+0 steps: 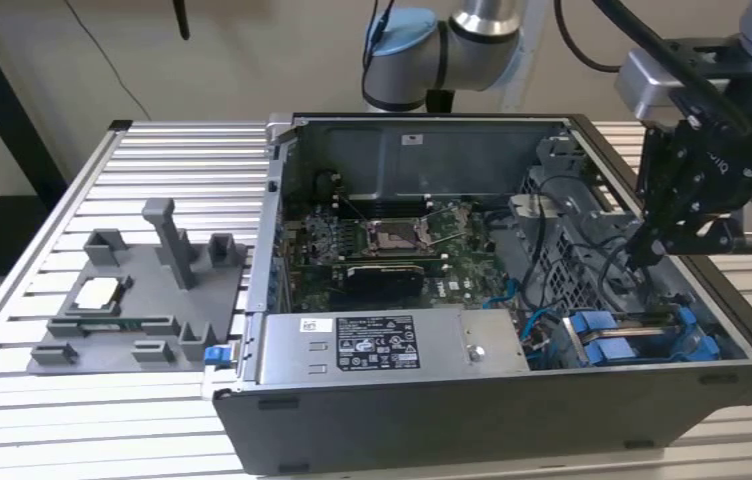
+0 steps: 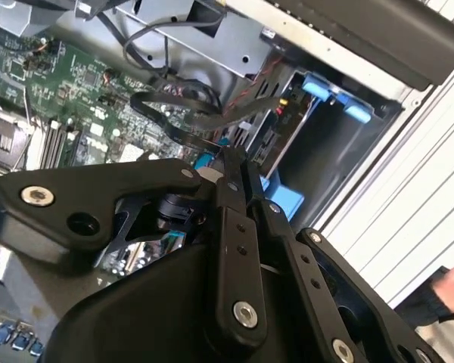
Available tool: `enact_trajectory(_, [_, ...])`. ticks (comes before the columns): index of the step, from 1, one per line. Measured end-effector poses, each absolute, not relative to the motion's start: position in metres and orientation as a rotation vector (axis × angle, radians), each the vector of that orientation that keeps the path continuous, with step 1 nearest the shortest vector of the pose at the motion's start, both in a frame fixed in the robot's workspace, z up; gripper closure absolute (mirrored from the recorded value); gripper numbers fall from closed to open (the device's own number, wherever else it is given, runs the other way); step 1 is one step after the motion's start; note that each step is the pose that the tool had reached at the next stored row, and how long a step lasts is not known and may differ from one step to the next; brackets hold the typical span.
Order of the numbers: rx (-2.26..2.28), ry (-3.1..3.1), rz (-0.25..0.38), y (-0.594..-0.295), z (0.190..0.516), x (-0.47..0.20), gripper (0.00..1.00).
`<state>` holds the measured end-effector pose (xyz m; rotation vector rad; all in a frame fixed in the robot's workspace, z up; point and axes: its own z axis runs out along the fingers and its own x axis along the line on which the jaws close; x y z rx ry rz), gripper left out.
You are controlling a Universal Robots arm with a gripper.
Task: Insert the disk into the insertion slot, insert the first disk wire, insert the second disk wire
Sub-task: 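Insert the second disk wire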
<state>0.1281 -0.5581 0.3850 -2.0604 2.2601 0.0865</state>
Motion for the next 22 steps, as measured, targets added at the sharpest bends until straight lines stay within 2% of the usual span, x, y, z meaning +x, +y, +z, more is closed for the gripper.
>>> enact_trajectory(22, [-2.131, 2.293, 0.086, -0.5581, 0.3829, 0.1260, 0.84])
